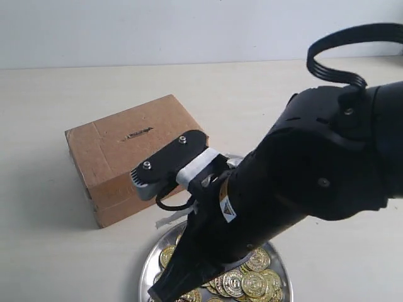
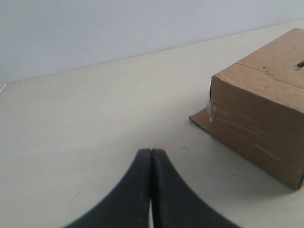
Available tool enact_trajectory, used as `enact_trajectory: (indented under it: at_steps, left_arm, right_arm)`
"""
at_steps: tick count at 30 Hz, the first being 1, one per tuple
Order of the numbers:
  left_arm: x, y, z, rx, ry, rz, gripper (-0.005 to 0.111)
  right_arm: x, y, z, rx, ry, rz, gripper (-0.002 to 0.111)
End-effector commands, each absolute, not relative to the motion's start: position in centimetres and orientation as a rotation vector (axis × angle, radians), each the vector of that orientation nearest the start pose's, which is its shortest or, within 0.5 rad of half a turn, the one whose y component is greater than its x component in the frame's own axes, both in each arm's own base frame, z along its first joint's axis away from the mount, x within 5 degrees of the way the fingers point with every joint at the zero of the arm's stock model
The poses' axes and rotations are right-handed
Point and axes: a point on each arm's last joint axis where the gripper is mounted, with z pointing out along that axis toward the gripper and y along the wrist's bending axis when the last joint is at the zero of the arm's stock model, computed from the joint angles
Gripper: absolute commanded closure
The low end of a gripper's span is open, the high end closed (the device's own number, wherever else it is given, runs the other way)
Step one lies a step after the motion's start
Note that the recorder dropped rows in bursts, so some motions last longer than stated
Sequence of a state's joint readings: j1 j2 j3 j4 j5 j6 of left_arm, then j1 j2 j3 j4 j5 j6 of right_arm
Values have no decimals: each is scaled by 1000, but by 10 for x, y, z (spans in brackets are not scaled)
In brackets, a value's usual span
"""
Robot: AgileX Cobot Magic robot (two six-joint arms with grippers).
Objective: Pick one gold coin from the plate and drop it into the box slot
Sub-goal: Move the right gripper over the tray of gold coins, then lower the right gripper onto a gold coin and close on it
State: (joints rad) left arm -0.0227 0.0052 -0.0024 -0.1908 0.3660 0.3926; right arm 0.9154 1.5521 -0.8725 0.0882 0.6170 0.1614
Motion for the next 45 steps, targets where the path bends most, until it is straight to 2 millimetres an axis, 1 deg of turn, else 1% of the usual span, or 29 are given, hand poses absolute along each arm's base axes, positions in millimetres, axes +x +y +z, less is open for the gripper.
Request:
enact_trajectory:
  at_steps: [1, 5, 9, 13, 15, 18, 19, 21, 23, 25, 31, 35, 37, 38, 42, 45]
  left_arm:
    - [53, -7, 182, 258, 1816, 73, 107]
    - [53, -7, 182, 258, 1816, 73, 107]
    - [53, -7, 182, 258, 1816, 73, 107]
    - [53, -7, 182, 258, 1816, 73, 107]
    - [53, -7, 182, 258, 1816, 73, 107]
    - [53, -7, 182, 258, 1816, 73, 107]
    - [53, -7, 182, 258, 1816, 73, 107]
    - [53, -7, 182, 258, 1816, 73, 107]
    - [53, -7, 182, 258, 1816, 73, 107]
    - [53, -7, 182, 258, 1816, 73, 107]
    - [53, -7, 182, 258, 1816, 73, 107]
    - [53, -7, 182, 258, 1816, 73, 107]
    - [53, -7, 182, 258, 1816, 73, 107]
    - [53, -7, 182, 258, 1816, 73, 107]
    - [53, -7, 182, 258, 1816, 73, 107]
    - [53, -7, 182, 258, 1816, 73, 107]
  right_arm:
    - [167, 224, 187, -837, 2819, 355, 108]
    - [159, 216, 173, -928, 2804, 328, 108]
    - [153, 209, 177, -932, 2790, 339, 108]
    - [144, 197, 182, -947, 2765, 351, 108]
    - [139, 193, 185, -976, 2743, 352, 108]
    - [128, 191, 185, -1104, 2691, 343, 108]
    - [123, 191, 185, -1181, 2659, 338, 108]
    - [118, 191, 185, -1272, 2622, 329, 108]
    - [115, 190, 184, -1323, 2598, 319, 108]
    - [117, 189, 184, -1351, 2574, 285, 108]
    - [116, 192, 179, -1360, 2590, 272, 108]
    - [115, 202, 171, -1302, 2604, 319, 108]
    - [116, 204, 165, -1290, 2627, 314, 108]
    - [117, 204, 162, -1294, 2635, 307, 107]
    - [119, 207, 152, -1301, 2658, 285, 96]
    - [120, 210, 149, -1295, 2651, 287, 85]
